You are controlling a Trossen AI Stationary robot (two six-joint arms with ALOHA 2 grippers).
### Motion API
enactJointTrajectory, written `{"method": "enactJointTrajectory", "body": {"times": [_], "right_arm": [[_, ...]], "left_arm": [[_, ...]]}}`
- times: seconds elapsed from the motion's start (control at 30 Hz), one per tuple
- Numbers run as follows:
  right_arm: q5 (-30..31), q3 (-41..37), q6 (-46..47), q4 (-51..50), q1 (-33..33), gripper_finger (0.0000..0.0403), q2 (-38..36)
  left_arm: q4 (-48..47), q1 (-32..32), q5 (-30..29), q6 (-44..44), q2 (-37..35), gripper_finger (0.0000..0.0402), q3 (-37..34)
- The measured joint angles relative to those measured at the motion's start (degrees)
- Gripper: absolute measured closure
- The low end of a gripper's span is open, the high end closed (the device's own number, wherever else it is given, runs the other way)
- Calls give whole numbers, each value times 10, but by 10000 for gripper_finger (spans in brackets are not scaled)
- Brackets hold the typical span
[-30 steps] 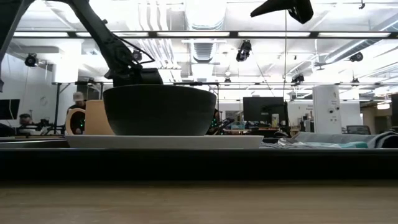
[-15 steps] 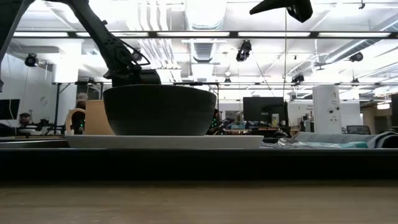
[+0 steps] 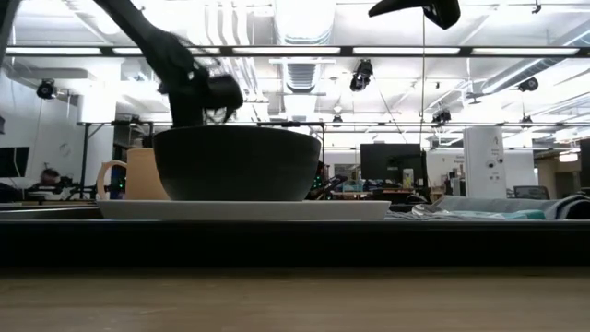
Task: Set up tray
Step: Put the blue fork on the gray napkin
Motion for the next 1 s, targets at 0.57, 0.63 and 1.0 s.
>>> {"method": "enactJointTrajectory", "body": {"times": [0.57,0.63,1.0], "right_arm": [[135,-1,-29,56,-5,193,19],[134,-3,-64,104,-7,193,33],[134,-4,-190,178,-10,193,74]], "left_arm": [[108,-299,-339,125,-146,400,194],[190,-339,-349,168,-140,400,198],[441,-429,-336,349,-89,400,198]]}}
